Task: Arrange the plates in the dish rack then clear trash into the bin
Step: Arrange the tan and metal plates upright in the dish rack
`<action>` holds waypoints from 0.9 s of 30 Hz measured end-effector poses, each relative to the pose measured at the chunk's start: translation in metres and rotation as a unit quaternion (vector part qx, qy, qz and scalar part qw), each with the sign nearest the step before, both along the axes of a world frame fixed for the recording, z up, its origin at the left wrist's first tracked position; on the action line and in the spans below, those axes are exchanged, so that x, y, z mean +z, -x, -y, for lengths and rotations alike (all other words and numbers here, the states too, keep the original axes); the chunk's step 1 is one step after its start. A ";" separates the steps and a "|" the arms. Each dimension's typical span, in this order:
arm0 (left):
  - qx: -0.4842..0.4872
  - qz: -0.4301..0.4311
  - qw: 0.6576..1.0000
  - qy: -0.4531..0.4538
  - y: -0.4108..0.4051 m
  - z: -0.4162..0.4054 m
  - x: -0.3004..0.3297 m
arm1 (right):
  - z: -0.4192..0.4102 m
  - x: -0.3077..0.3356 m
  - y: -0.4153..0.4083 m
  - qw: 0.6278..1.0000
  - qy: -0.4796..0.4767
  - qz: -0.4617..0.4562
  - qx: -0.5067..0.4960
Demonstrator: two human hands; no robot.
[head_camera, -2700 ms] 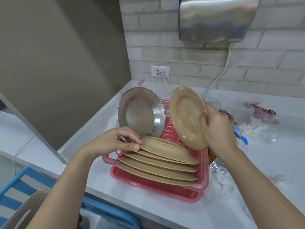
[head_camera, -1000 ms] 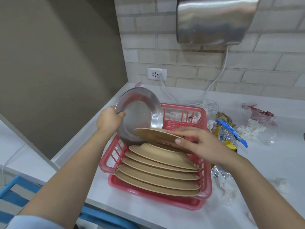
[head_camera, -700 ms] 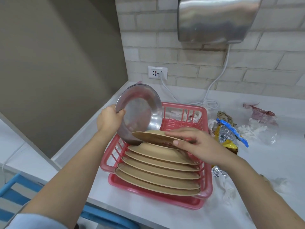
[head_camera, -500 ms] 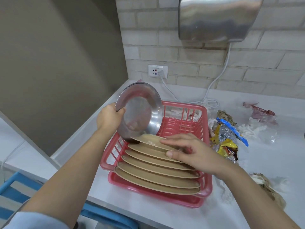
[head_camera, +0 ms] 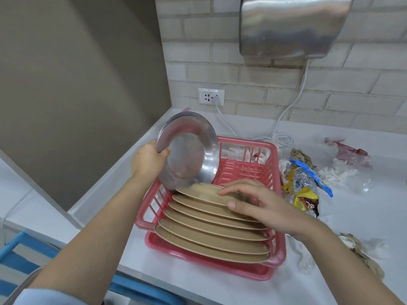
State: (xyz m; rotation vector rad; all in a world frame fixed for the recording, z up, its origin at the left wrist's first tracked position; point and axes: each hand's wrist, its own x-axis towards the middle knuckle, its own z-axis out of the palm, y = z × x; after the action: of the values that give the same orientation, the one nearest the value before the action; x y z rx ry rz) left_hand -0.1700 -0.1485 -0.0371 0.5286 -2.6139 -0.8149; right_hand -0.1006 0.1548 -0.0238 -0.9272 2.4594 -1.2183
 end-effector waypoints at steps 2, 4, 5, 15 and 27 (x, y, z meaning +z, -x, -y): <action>-0.007 -0.008 1.000 -0.016 -0.002 -0.001 -0.004 | 0.007 0.009 0.009 1.000 0.014 -0.013 -0.016; -0.012 -0.024 0.999 -0.027 -0.002 -0.002 -0.007 | 0.018 0.017 0.023 0.997 0.034 -0.037 -0.051; -0.018 -0.032 0.999 -0.027 -0.001 -0.001 -0.008 | 0.023 0.021 0.031 0.996 0.051 -0.040 -0.068; 0.006 -0.108 0.994 -0.031 -0.001 -0.006 0.006 | 0.073 0.025 0.127 0.980 0.005 -0.121 -0.156; 0.040 -0.125 0.989 0.069 -0.002 -0.003 0.009 | 0.109 0.013 0.195 0.958 -0.121 -0.239 -0.103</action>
State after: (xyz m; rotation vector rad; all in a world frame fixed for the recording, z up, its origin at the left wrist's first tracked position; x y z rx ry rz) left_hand -0.1680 -0.1459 -0.0279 0.4565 -2.3804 -0.6247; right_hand -0.2951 0.0458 -0.0110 -1.0085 3.0655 -0.7828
